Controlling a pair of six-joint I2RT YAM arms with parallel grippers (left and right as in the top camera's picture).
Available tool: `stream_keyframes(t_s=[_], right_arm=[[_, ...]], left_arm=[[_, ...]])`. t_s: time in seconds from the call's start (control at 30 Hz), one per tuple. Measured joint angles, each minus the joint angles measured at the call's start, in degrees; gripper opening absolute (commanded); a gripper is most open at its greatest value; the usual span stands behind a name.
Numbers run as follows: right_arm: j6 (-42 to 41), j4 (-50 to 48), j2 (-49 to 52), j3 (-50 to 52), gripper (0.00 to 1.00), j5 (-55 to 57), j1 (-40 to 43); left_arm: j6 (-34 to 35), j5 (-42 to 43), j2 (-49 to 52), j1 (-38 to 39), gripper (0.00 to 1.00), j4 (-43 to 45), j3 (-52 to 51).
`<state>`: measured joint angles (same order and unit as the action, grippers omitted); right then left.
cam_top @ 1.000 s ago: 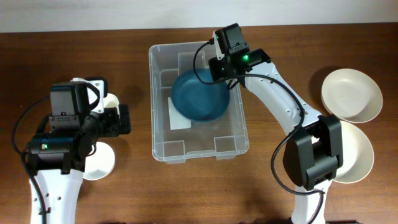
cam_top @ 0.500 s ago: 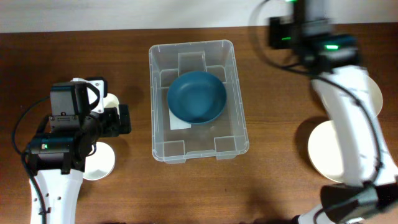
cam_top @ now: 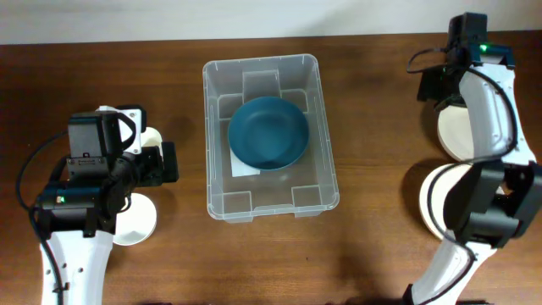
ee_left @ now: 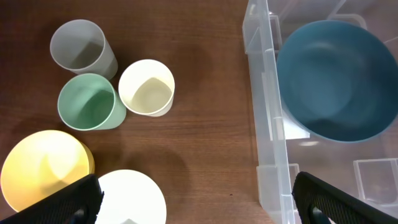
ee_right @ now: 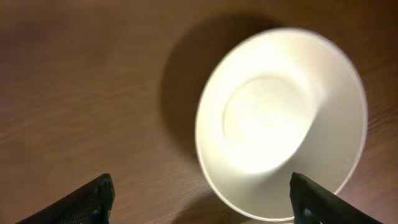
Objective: Pack container
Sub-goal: 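Move the right gripper to the cream bowl and grasp its rim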
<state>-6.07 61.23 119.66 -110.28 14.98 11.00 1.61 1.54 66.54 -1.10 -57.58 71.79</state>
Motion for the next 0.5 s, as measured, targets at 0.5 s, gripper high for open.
stream_keyframes(t_s=[0.5], right_arm=[[-1.27,-2.21,9.03,0.0,0.86,-1.49,4.87]], left_arm=[[0.0,0.0,0.0,0.0,1.0,0.22,0.0]])
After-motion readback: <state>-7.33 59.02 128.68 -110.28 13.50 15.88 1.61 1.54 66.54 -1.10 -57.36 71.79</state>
